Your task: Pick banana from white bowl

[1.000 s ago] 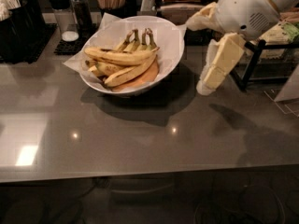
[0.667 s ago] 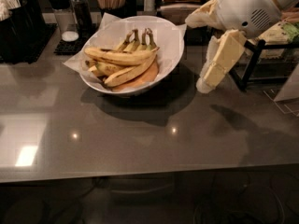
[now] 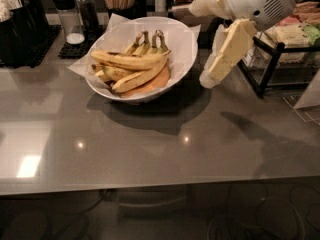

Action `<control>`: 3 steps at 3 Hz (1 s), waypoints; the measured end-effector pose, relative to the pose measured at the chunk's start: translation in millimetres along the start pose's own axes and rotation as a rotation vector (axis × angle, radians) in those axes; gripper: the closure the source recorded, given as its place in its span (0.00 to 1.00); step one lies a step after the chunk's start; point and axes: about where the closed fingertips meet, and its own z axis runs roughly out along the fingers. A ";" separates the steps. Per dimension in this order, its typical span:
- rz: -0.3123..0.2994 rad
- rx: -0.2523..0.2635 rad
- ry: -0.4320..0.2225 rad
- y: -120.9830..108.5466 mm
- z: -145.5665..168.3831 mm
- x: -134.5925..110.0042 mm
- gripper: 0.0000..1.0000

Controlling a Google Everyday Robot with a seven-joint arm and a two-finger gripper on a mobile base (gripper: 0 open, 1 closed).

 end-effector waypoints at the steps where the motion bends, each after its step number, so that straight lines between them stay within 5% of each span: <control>1: -0.071 -0.036 -0.058 -11.4 9.8 -43.3 0.00; 2: -0.090 -0.035 -0.067 -13.4 10.9 -53.1 0.00; 3: -0.036 -0.016 -0.084 -47.8 56.3 -43.9 0.00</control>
Offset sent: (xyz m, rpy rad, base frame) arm 0.0067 0.0327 0.0219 0.0384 -0.0209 0.0744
